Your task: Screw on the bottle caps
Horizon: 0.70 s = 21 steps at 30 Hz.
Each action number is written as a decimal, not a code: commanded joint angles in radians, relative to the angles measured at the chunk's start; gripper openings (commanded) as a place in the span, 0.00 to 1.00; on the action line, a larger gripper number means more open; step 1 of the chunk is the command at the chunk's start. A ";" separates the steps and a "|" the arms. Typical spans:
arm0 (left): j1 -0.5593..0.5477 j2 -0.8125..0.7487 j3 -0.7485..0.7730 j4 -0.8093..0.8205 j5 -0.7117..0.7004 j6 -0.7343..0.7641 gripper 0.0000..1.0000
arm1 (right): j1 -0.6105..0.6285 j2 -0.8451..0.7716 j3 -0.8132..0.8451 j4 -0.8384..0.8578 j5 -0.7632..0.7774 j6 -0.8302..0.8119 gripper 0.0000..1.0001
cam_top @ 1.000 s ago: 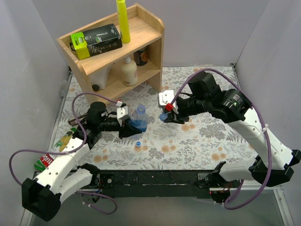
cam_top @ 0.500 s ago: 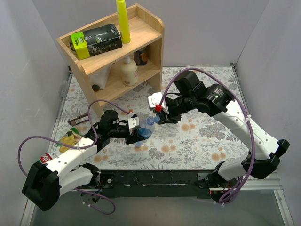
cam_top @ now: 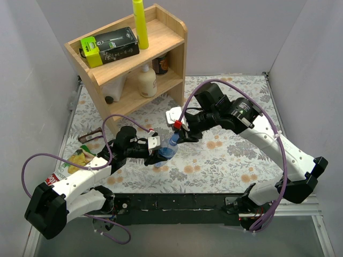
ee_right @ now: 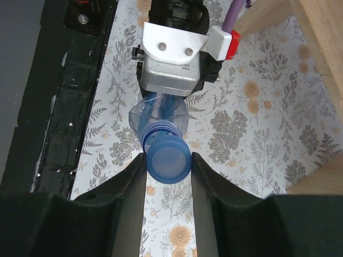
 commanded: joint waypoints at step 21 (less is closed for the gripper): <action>-0.006 -0.026 -0.001 0.124 -0.027 -0.011 0.00 | 0.021 0.035 0.005 -0.126 -0.073 -0.101 0.31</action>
